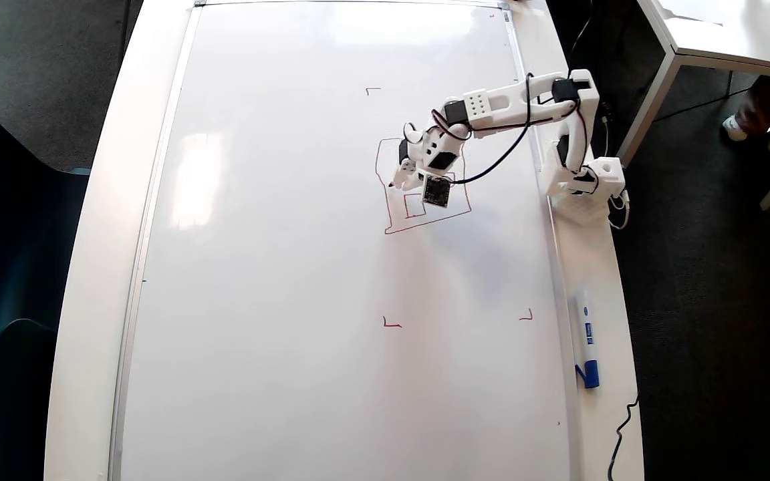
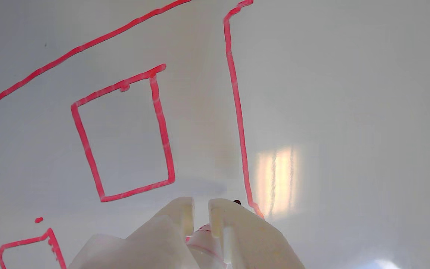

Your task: Draw on a whiteboard a robot head using a pen attached to the gripper

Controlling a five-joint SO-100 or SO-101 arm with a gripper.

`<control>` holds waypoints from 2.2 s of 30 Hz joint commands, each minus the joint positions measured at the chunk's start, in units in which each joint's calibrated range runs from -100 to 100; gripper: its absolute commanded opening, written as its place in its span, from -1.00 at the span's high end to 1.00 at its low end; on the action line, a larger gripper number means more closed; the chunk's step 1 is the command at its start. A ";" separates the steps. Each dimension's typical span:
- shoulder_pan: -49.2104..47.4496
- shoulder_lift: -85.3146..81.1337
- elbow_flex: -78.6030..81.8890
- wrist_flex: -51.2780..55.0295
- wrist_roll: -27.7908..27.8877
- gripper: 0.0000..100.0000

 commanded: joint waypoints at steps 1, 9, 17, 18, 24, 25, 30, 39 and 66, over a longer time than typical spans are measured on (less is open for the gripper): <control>0.03 1.52 -4.75 -2.17 -0.40 0.99; -1.29 3.53 -4.11 -4.17 -0.45 0.99; -2.10 3.70 -2.38 -4.08 -0.45 0.99; -1.88 3.62 -1.39 -4.08 -0.45 0.99; -1.59 3.28 -0.93 -4.17 -0.45 0.99; -1.59 3.28 -0.93 -4.17 -0.45 0.99; -1.51 3.70 -1.57 -4.17 -0.45 0.99; -1.51 3.87 -1.75 -7.47 -0.45 0.99; -1.51 14.10 -15.37 -8.60 -0.40 0.99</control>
